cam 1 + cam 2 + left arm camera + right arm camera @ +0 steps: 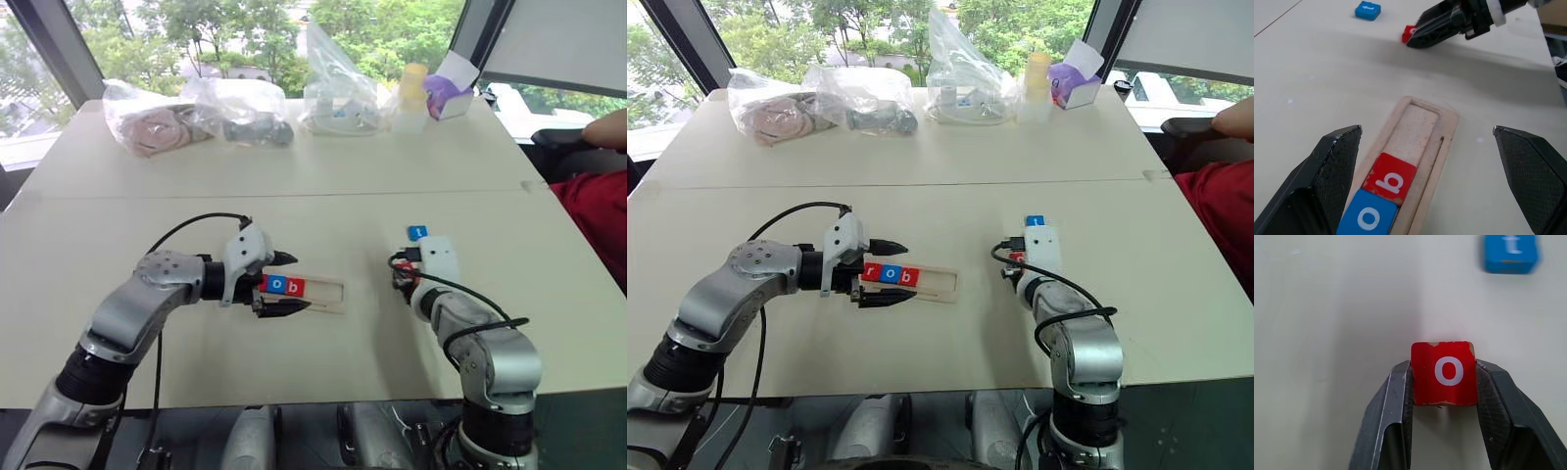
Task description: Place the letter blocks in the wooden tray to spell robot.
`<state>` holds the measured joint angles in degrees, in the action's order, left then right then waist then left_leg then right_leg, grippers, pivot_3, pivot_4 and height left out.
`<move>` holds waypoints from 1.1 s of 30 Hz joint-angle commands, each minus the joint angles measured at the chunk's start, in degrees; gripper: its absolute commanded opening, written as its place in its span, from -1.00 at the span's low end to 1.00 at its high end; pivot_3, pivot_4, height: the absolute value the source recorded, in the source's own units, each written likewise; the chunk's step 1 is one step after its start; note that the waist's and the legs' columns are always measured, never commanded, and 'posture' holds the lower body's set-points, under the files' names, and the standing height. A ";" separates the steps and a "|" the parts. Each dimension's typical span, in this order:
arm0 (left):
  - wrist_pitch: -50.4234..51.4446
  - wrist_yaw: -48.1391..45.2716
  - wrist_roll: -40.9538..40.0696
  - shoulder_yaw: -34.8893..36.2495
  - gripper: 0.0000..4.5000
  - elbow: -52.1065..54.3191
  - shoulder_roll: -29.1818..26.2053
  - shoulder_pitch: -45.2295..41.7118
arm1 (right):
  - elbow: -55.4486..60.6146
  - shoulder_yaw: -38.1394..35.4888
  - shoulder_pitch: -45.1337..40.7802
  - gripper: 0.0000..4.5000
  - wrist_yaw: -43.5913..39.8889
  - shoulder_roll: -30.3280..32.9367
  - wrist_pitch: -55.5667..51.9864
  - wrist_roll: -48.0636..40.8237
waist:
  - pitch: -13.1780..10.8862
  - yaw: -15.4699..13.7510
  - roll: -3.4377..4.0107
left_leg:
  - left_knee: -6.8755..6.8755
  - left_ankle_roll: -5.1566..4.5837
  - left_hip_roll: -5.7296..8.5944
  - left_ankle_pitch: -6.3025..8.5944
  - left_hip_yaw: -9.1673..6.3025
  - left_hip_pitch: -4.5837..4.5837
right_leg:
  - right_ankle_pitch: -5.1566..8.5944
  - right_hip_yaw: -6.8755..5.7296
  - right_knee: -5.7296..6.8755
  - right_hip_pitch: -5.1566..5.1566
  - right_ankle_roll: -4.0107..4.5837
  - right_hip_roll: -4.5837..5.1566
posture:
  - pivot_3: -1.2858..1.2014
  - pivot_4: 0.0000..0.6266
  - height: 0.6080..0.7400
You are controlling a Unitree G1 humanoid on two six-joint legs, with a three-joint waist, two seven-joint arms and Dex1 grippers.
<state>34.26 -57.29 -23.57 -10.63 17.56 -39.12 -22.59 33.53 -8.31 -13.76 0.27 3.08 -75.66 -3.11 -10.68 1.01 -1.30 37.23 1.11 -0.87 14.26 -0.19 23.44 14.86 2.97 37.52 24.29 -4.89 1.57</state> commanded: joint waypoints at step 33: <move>0.68 -11.78 -5.01 8.41 1.00 2.08 -14.66 0.88 | -62.54 11.02 -13.44 0.98 -74.26 38.99 79.21 -5.99 | -0.12 1.51 0.07 | -0.03 -0.04 -0.02 0.02 0.15 -0.12 | 0.00 -0.04 -0.22 -0.27 -0.03 -0.09 | 0.03 -0.52 1.00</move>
<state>34.70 -69.61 -28.16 -4.34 17.45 -52.67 -21.88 -26.52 2.31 -25.55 -73.52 42.34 0.39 -10.03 -10.79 2.52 -1.23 37.21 1.07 -0.89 14.28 -0.04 23.32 14.86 2.93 37.30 24.02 -4.92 1.48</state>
